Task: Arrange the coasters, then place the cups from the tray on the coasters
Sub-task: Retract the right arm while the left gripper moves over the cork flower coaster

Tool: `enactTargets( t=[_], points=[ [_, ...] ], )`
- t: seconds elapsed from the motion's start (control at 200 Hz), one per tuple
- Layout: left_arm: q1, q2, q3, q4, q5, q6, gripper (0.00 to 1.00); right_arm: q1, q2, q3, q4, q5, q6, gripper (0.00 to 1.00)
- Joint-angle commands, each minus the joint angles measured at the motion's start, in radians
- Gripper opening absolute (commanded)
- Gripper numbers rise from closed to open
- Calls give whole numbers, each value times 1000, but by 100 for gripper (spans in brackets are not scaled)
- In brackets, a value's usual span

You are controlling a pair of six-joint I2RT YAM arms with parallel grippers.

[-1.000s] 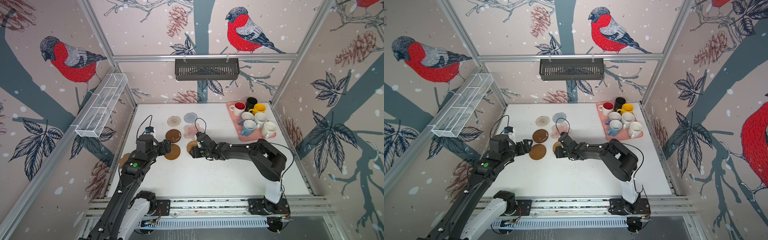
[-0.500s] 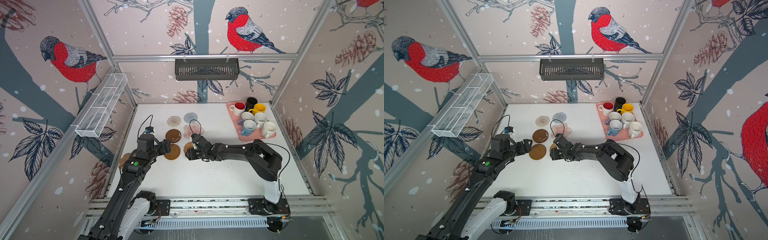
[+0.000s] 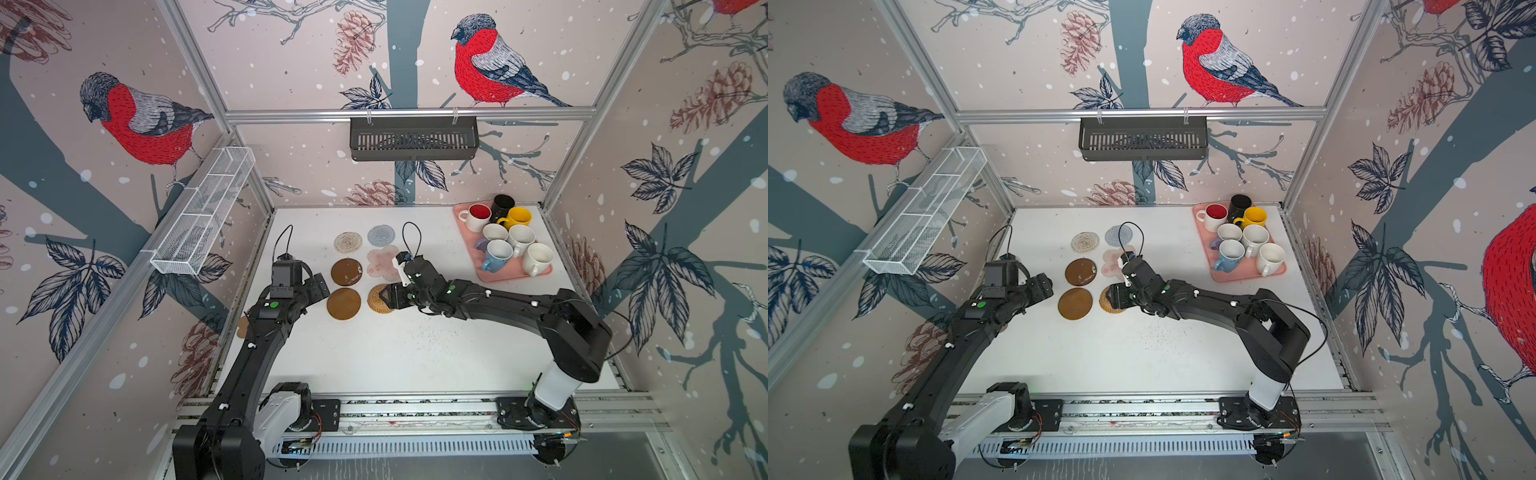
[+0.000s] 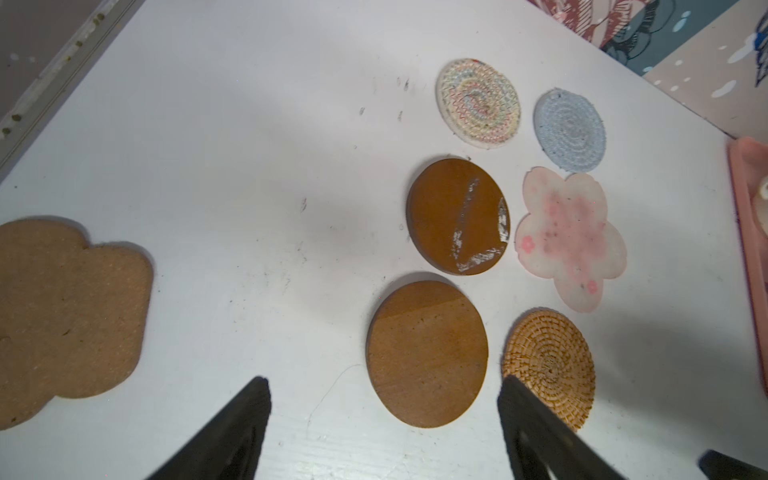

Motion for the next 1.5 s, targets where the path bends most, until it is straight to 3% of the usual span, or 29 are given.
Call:
enactTargets(
  t=[0.0, 0.3, 0.56, 0.765, 0.986, 1.126, 1.496],
  points=[
    [36, 34, 3, -3, -5, -34, 86, -28, -88, -91, 62, -5, -19, 67],
    [187, 139, 39, -7, -25, -49, 85, -89, -366, -415, 211, -32, 18, 69],
    [289, 271, 96, -25, -65, -48, 83, -112, -516, -583, 312, -21, 36, 70],
    [331, 342, 100, 2, -138, -63, 83, -126, -501, -607, 349, -97, 27, 71],
    [408, 410, 78, 81, -83, -48, 82, -128, -496, -626, 376, -142, 40, 71],
    [442, 455, 78, 108, -71, -55, 68, -133, -514, -634, 374, -140, 40, 71],
    [534, 521, 59, 110, -124, -122, 71, -140, -500, -639, 386, -154, 46, 71]
  ],
)
